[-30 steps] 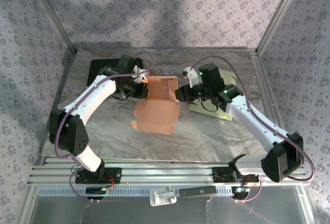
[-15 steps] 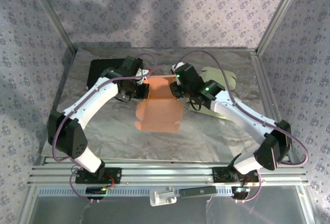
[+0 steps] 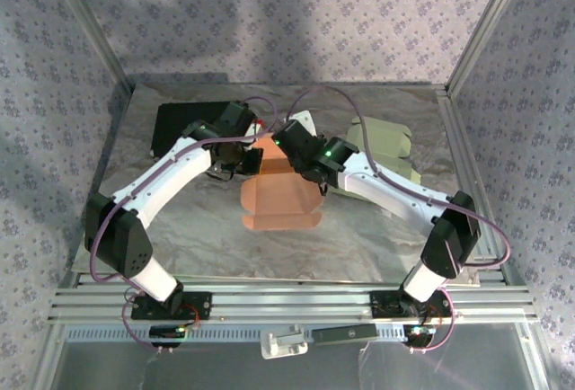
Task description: Fold the paper box
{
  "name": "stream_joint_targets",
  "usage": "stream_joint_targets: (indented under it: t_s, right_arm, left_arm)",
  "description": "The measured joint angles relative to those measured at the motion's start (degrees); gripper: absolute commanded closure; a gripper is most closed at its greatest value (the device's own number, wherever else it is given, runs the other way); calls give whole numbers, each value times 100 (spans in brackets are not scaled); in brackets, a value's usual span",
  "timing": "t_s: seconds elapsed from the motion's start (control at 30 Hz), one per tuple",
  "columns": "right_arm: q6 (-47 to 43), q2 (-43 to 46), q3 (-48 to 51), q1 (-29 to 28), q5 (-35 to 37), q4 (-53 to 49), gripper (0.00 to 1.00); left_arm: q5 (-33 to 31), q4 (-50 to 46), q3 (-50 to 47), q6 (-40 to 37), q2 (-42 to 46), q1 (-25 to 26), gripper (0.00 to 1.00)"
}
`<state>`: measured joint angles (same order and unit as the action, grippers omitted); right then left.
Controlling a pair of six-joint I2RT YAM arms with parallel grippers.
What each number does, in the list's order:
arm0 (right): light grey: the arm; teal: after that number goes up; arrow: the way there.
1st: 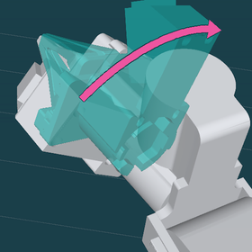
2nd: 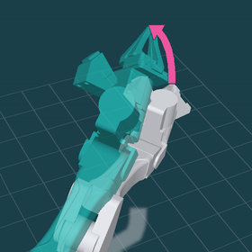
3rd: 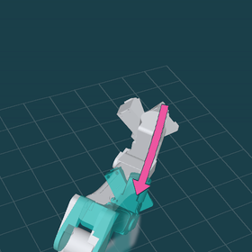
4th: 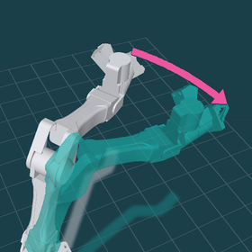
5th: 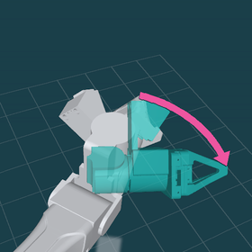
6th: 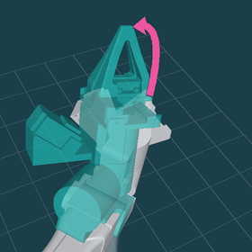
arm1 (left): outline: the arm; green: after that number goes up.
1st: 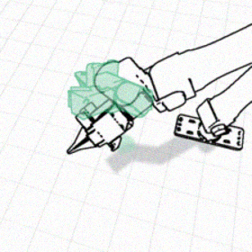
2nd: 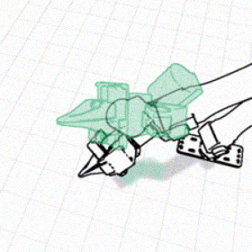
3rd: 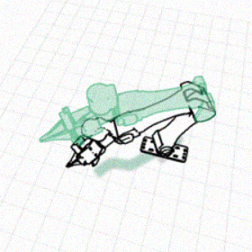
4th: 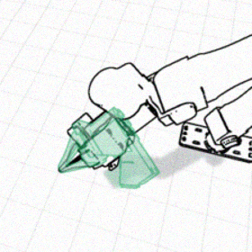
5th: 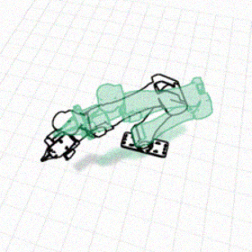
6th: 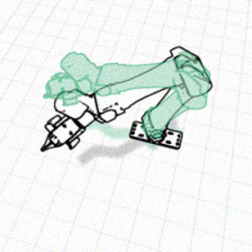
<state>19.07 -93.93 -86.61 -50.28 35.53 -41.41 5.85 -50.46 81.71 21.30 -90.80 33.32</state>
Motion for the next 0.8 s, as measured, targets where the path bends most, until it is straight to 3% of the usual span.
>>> stream_joint_targets:
  t_s: [0.07, 0.23, 0.7, 0.8]
  right_arm:
    - [26, -76, -59, 0, 101, -52, 78]
    - [286, -361, -444, -15, 411, -264, 100]
    - [1187, -907, -1161, -365, 1467, -1204, 100]
    - [1045, -717, -828, -356, 1283, -861, 87]
  left_arm:
    - [-4, -35, -2, 0, 7, 33, 100]
    - [-9, -35, -2, 66, 9, 55, 100]
    - [-31, 4, -2, 240, 120, 70, 100]
    - [-92, -48, -4, 310, 122, 87, 100]
